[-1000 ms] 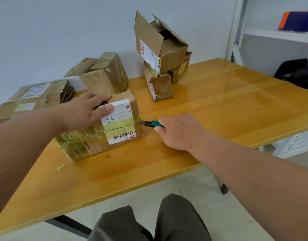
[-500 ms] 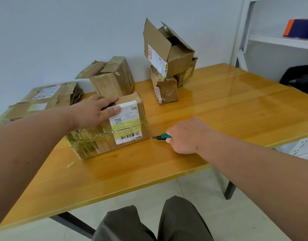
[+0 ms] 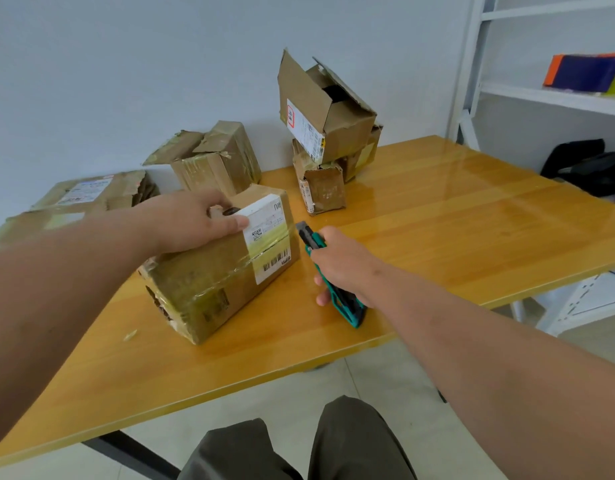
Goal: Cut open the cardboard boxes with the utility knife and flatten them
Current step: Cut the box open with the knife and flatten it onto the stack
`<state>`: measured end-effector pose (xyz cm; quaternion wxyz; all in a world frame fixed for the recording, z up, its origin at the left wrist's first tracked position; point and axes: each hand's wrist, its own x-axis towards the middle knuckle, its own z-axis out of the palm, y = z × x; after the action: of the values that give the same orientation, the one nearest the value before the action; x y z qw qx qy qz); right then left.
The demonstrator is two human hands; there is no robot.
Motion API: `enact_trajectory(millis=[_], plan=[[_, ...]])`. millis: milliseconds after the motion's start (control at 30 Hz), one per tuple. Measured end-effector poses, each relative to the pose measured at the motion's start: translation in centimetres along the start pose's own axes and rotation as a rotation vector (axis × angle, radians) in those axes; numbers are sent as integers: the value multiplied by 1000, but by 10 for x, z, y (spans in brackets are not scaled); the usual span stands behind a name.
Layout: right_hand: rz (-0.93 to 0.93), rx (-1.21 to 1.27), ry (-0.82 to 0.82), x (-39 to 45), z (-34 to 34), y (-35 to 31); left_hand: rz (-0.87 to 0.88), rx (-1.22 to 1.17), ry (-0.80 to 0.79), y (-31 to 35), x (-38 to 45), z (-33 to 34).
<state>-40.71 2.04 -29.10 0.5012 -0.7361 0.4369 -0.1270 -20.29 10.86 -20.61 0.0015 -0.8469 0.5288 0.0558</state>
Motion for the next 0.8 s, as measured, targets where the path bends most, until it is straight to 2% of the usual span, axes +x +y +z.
enact_trajectory(millis=[133, 200, 433, 600, 800], plan=[[54, 119, -11, 0, 2, -5, 65, 90, -162, -9, -4, -5], [87, 157, -7, 0, 4, -6, 110, 141, -191, -14, -8, -3], [155, 157, 50, 2, 8, -6, 146, 54, -109, -11, -15, 11], [155, 260, 76, 2, 9, -8, 159, 58, -78, -11, -16, 13], [206, 220, 74, 2, 8, -16, 124, -48, -56, -11, -19, 14]])
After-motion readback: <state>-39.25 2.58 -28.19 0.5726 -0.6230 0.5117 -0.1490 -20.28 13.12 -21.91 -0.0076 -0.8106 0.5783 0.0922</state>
